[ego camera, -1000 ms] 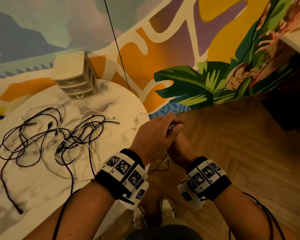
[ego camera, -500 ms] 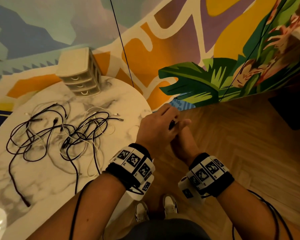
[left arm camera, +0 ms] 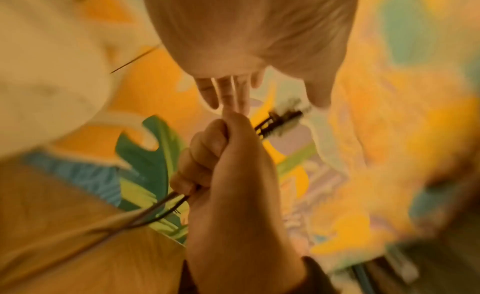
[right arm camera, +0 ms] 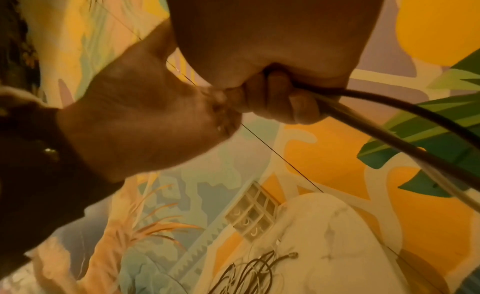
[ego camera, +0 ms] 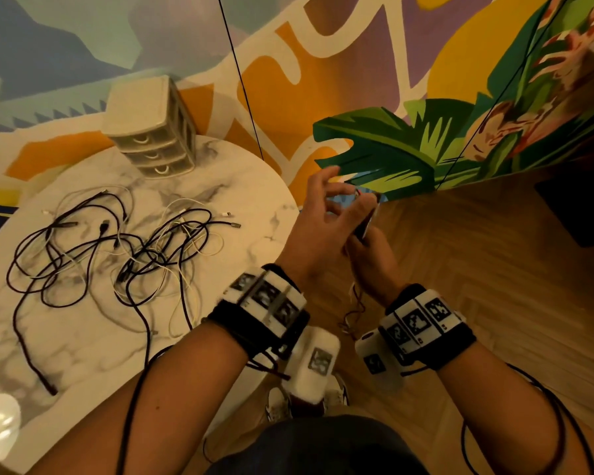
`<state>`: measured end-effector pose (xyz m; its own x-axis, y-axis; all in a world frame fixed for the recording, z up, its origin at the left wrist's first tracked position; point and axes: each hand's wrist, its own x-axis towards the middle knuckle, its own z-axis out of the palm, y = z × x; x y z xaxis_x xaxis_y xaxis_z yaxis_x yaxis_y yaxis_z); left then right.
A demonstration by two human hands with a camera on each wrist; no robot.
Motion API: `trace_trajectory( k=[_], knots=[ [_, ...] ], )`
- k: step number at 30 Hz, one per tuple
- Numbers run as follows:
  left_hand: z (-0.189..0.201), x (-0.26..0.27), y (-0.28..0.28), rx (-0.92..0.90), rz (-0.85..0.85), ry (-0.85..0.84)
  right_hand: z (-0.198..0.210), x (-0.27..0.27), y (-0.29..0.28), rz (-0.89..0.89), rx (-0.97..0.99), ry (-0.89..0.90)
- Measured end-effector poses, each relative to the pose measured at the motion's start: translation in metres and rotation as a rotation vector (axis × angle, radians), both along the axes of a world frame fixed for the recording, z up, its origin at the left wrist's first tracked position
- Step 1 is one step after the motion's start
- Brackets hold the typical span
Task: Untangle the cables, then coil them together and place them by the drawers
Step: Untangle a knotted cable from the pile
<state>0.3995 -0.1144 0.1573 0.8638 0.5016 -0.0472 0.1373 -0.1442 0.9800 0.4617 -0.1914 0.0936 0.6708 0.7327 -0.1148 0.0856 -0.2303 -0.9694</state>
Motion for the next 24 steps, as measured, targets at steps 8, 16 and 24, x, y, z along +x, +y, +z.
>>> trace_trajectory(
  k=[8,16,24],
  knots=[
    [-0.005,0.026,-0.007,0.219,0.076,0.148,0.017,0.011,-0.001,-0.081,0.095,0.133],
    [0.054,0.02,0.001,0.287,-0.026,0.025,-0.11,0.012,-0.024,-0.048,-0.528,0.232],
    [0.067,0.006,0.019,0.976,-0.222,-0.025,-0.165,0.009,-0.012,0.047,-0.544,0.451]
  ],
)
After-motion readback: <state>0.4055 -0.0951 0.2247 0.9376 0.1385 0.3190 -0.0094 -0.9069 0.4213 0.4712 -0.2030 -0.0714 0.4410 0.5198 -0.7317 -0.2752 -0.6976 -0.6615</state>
